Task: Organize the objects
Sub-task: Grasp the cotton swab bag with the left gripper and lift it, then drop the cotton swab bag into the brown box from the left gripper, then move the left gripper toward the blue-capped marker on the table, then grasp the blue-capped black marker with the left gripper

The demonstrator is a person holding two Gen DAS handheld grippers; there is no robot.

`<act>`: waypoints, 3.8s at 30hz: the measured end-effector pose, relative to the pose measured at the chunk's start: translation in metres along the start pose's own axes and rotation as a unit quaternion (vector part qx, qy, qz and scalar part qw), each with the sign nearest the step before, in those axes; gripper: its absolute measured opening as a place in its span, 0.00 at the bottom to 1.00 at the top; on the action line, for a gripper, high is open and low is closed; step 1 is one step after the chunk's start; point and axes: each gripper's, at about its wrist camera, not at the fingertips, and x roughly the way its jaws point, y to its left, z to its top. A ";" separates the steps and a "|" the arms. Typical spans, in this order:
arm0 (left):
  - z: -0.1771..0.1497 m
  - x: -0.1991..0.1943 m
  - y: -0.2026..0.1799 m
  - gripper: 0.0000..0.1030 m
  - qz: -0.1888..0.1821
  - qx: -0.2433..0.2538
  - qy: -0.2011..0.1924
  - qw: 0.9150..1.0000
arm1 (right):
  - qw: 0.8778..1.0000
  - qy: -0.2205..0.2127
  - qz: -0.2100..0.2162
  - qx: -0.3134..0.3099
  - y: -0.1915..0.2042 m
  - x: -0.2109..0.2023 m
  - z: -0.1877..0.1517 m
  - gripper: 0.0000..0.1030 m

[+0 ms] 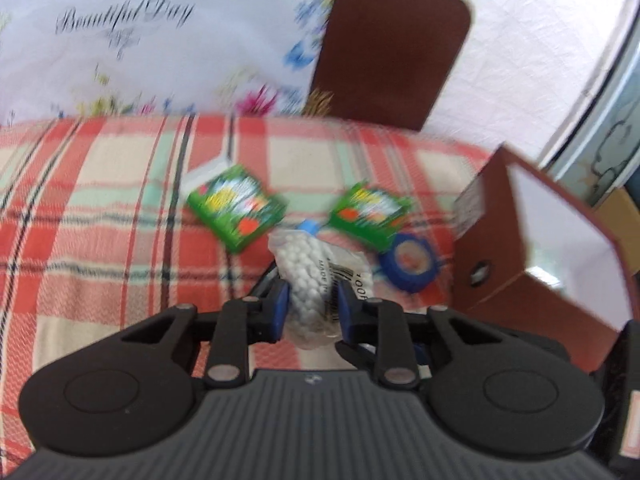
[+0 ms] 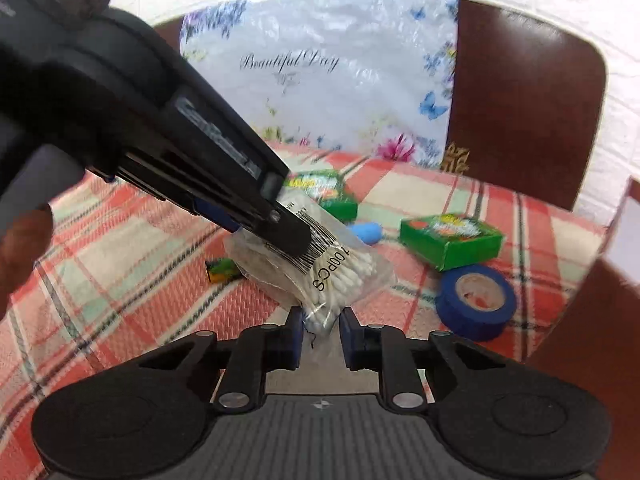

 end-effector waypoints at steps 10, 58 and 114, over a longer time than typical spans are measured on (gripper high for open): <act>0.023 -0.043 -0.108 0.27 -0.087 0.097 -0.073 0.989 | 0.989 -0.114 -0.092 0.018 -0.033 -0.094 0.008 0.17; -0.036 -0.009 0.074 0.57 0.083 -0.047 -0.015 0.995 | 0.997 -0.003 -0.038 0.065 0.005 -0.025 -0.005 0.54; -0.003 0.054 0.042 0.17 0.019 -0.005 0.092 0.996 | 0.996 0.009 -0.024 0.090 0.002 0.026 0.008 0.64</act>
